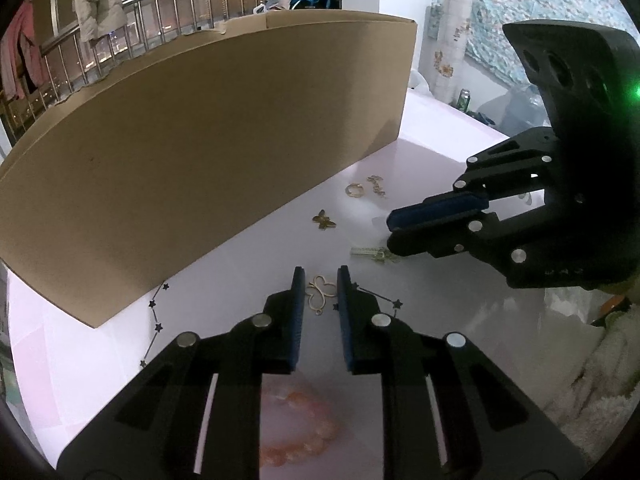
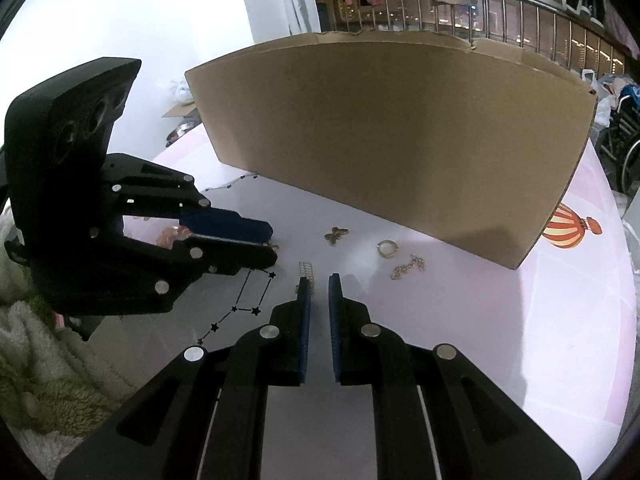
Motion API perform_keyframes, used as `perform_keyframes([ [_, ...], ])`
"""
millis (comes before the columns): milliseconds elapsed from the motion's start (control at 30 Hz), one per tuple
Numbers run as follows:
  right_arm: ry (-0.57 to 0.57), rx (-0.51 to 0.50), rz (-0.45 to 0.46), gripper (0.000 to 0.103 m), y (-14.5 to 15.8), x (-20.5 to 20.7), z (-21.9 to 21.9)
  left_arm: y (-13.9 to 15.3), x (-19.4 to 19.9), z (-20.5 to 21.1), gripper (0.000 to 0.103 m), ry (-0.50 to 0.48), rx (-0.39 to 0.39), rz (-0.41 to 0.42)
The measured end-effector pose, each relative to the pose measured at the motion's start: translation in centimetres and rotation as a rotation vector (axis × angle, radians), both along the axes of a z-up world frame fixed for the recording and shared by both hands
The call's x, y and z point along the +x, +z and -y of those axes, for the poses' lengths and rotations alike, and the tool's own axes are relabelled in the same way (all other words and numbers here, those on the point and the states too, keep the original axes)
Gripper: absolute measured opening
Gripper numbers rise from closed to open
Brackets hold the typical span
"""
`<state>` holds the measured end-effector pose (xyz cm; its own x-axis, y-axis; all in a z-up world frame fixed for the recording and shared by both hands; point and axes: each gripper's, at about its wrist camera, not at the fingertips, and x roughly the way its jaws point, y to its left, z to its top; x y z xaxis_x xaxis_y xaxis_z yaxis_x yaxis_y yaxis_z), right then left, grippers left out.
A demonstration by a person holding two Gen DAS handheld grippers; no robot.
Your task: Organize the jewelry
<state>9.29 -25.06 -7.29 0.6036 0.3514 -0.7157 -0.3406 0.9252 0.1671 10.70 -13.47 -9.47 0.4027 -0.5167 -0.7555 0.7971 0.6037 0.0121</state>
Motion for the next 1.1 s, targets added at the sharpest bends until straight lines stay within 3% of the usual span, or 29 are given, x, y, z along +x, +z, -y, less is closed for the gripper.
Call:
perform_keyframes([
  [33,0.0,-0.001,0.002,0.01,0.0,0.0,0.0,0.0,-0.1,0.0,0.014,0.0,-0.003,0.001],
  [67,0.0,-0.001,0.002,0.01,0.1,-0.1,0.0,0.0,-0.1,0.0,0.0,-0.001,-0.007,0.003],
  [433,-0.006,0.007,0.006,0.011,0.4,-0.2,0.2,0.5,-0.1,-0.7,0.0,0.02,-0.03,-0.027],
  [567,-0.002,0.001,0.002,0.026,0.0,-0.2,-0.2,0.8,0.1,-1.2,0.0,0.045,-0.047,-0.04],
  [833,0.023,-0.089,0.016,0.026,-0.4,0.7,-2.0,0.7,0.0,-1.5,0.001,0.061,-0.036,-0.045],
  [1000,0.035,-0.12,0.01,0.009,-0.2,0.8,-2.4,0.6,-0.1,-1.5,0.002,0.06,-0.034,-0.051],
  [1100,0.034,-0.112,-0.001,0.006,-0.1,0.7,-2.3,0.6,-0.2,-1.5,0.008,0.06,-0.037,-0.051],
])
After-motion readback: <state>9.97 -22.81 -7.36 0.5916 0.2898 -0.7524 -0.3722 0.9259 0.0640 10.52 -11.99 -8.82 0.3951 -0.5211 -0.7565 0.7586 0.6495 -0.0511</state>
